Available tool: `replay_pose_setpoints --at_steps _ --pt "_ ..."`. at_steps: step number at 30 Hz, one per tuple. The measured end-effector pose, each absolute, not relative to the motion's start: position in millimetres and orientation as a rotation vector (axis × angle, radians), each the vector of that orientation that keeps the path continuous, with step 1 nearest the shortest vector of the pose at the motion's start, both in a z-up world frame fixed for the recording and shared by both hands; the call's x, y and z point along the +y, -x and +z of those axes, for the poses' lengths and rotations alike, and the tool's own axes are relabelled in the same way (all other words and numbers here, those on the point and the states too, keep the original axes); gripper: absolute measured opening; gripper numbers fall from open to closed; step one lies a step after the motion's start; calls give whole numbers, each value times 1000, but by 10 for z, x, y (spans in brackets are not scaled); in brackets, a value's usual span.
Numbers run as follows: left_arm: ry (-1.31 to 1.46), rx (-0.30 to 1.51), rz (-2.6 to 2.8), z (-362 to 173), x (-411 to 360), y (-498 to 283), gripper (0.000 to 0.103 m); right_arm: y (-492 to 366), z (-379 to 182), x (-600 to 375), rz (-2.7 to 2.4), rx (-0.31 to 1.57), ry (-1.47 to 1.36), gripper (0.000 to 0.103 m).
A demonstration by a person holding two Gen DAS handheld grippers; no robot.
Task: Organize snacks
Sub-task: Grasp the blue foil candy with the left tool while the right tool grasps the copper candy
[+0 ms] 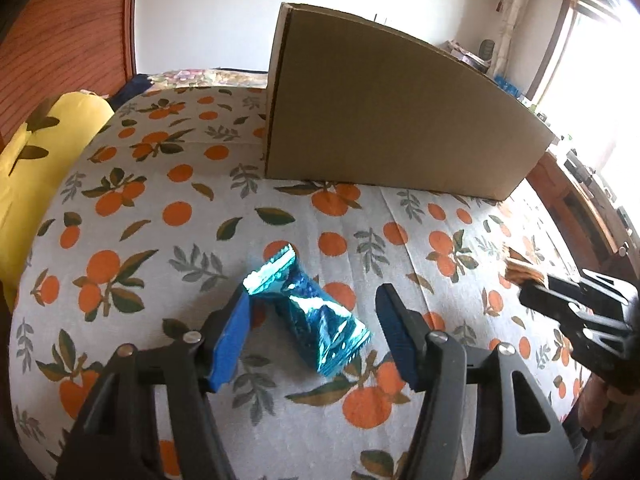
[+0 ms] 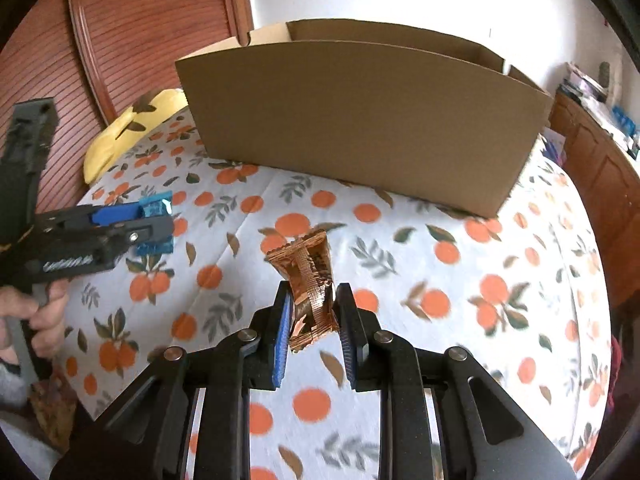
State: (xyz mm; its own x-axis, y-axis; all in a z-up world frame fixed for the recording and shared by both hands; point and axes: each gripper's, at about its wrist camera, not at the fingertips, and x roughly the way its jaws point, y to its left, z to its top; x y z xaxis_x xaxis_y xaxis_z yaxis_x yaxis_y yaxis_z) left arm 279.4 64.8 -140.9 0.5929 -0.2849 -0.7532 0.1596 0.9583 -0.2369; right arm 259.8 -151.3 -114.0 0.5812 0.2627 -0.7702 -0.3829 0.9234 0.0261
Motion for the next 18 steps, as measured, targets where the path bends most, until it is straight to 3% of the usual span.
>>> replay_pose_setpoints --at_steps 5,9,18 --pt "125 900 -236 -1409 570 -2862 59 -2509 -1074 -1589 383 857 121 20" --pt "54 897 -219 -1416 488 -2852 30 -2471 -1015 -1615 402 844 106 20" --pt "48 886 -228 -1340 498 -2717 24 -2440 -963 -1679 422 825 91 21"
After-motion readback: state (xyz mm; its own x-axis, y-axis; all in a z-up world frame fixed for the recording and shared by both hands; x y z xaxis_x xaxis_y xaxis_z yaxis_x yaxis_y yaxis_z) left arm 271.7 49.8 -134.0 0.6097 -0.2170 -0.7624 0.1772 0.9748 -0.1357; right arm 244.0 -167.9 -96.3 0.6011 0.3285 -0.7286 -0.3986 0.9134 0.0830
